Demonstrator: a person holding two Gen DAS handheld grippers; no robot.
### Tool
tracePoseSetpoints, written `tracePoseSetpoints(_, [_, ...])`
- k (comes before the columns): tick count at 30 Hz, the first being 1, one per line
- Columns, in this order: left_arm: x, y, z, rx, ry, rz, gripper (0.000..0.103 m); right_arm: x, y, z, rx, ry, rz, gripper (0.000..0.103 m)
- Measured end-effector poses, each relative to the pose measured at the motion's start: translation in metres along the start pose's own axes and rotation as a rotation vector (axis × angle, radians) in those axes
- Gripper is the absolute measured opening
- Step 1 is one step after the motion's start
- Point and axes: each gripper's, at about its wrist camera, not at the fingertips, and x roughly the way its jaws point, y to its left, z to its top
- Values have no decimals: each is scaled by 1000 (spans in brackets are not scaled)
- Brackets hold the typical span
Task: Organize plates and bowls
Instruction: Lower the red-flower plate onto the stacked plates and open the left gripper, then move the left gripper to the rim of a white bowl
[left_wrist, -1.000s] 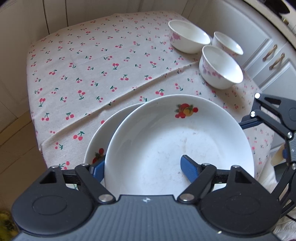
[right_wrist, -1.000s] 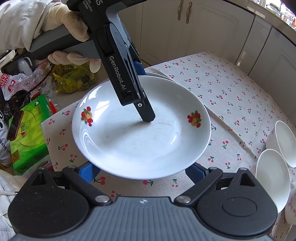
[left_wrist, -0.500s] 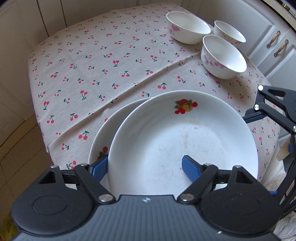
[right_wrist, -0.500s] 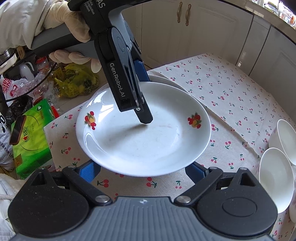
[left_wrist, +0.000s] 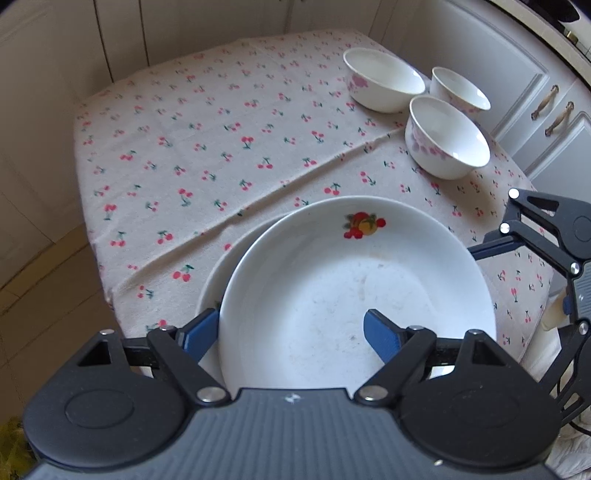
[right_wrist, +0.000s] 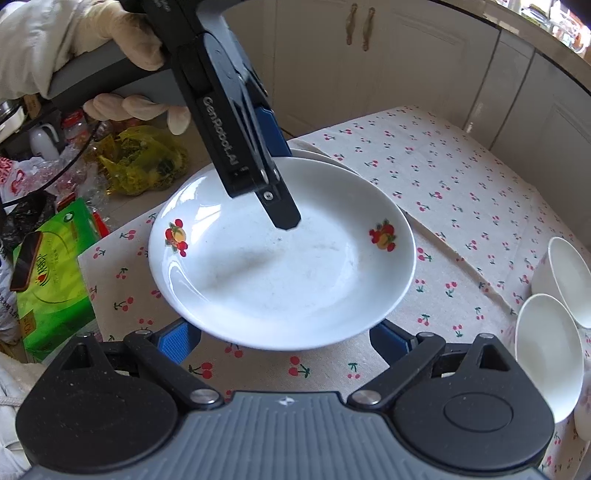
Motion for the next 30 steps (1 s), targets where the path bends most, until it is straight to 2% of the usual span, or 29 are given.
tracePoseSetpoints(4, [-12,5,-6,-19,-56,29,87,-6,2,-4,-11,-25,-16,101])
tracePoseSetpoints(7, [-26,5,-13,-44,-132,14,87,-9,1,-8,8,-39,-36,101])
tracePoseSetpoints(10, [-41,-7,-21,-38,-233,32,88,-17,-1,-16,46,-77,-61,102])
tracePoseSetpoints(14, [-51,-31,-33,-32,-362,37,93,-31,-5,-32,98,-129,-154,103])
tracePoseSetpoints(18, [-48,-62,-39,5,-457,58,94,-49,-21,-51,208,-196,-236,103])
tracePoseSetpoints(20, [-43,-78,-36,37,-480,64,94,-60,-32,-61,273,-240,-289,103])
tracePoseSetpoints(23, [-36,-101,-26,96,-509,65,94,-73,-45,-76,352,-305,-428,103])
tracePoseSetpoints(25, [-30,-112,-15,115,-505,38,95,-76,-55,-86,385,-333,-511,103])
tracePoseSetpoints(27, [-23,-121,0,122,-490,9,95,-75,-65,-95,419,-340,-539,103])
tracePoseSetpoints(30, [-10,-132,23,129,-467,-3,95,-69,-77,-103,445,-328,-532,103])
